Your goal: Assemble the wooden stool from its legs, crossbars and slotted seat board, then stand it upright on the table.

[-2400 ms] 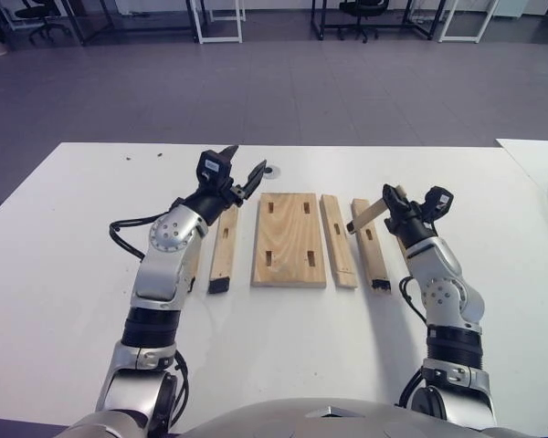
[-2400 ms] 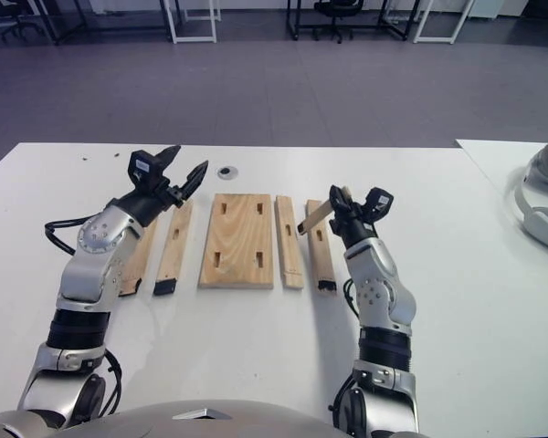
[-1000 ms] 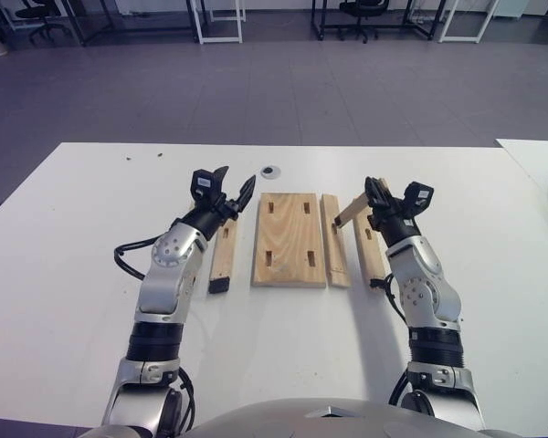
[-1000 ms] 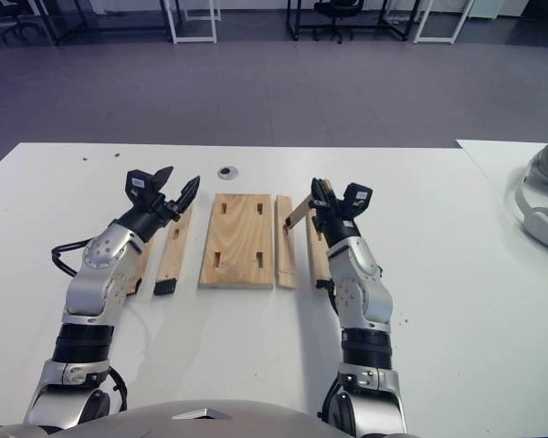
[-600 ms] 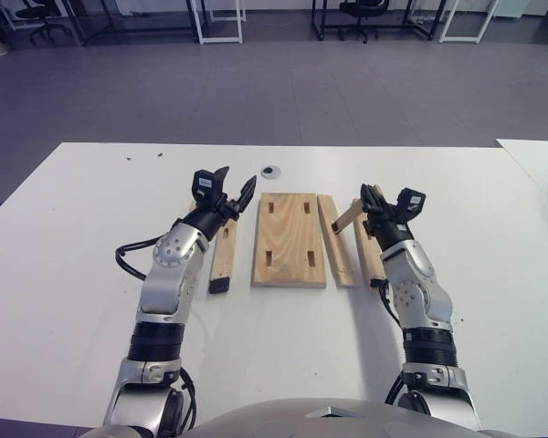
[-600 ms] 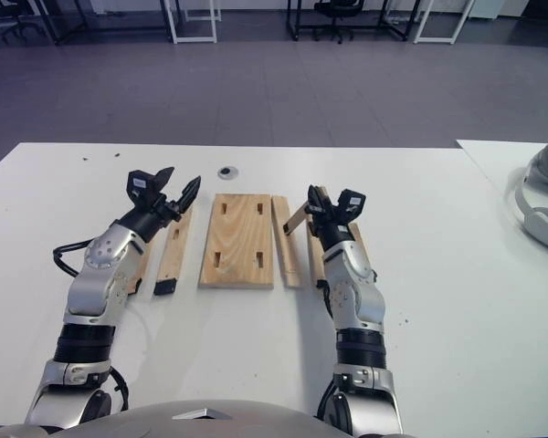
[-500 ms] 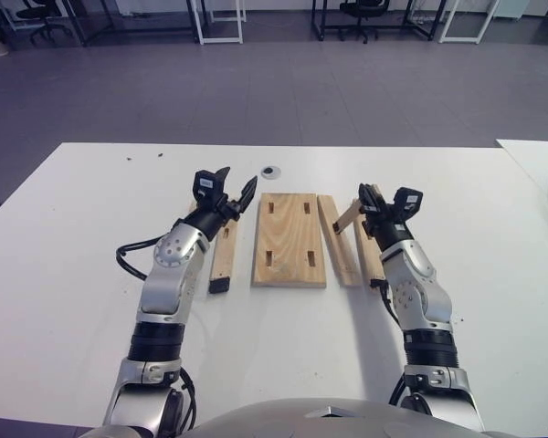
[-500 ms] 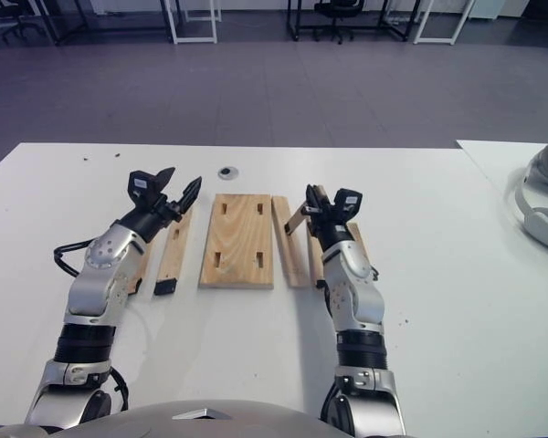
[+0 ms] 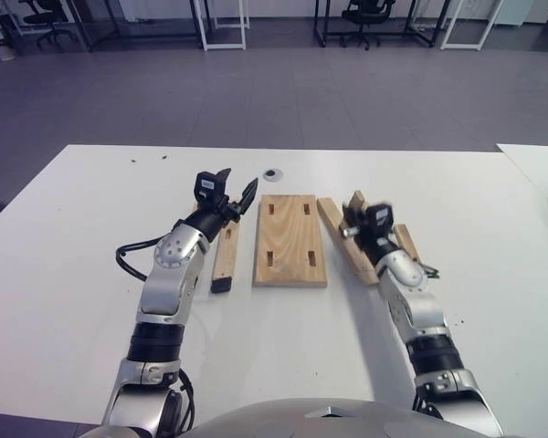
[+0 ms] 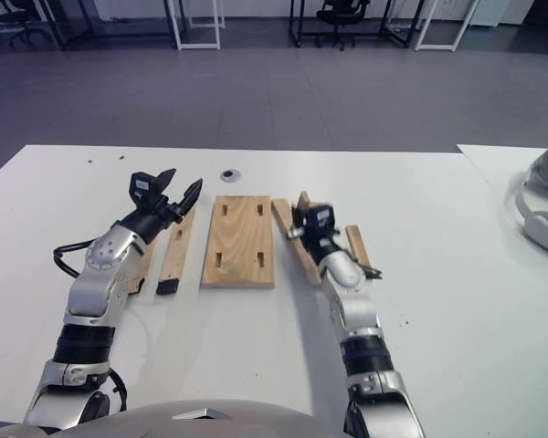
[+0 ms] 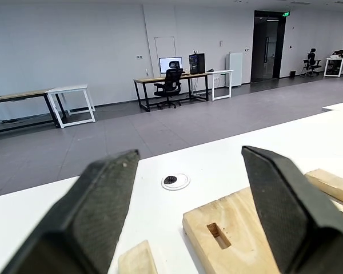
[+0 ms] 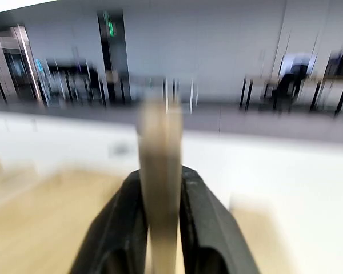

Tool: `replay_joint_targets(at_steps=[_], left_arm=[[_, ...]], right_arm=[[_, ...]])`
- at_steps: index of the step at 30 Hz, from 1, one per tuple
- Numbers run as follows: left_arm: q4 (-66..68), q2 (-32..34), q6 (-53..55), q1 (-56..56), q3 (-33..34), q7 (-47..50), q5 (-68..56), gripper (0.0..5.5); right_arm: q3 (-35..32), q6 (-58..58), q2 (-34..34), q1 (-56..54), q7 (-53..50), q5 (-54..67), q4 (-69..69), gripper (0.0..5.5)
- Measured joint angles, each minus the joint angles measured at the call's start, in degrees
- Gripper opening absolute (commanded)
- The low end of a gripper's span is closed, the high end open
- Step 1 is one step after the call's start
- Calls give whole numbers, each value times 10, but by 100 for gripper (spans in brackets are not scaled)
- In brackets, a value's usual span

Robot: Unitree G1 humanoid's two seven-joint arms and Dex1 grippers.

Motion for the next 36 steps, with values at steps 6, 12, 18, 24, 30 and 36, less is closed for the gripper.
replay_joint_targets(at_steps=[6, 12, 18, 24, 30, 36], left_arm=[[13, -1, -10, -2, -2, 0, 0, 327], [18, -2, -17, -4, -2, 1, 0, 327], [18, -2, -22, -4, -6, 1, 1, 327], [15, -11, -20, -4, -13, 4, 4, 327], [-19, -48, 89, -14, 8, 1, -96, 424], [-47, -142, 282, -78, 96, 57, -353, 424]], right_arm=[[-3, 108, -6, -40, -1, 9, -76, 233], [3, 312, -31, -40, -16, 8, -132, 327], [22, 389, -40, -39, -14, 1, -152, 264], [16, 406, -38, -54, -26, -12, -146, 208], [-9, 360, -26, -66, 8, 21, -235, 208], [60, 246, -71, -67, 131, 32, -308, 208]])
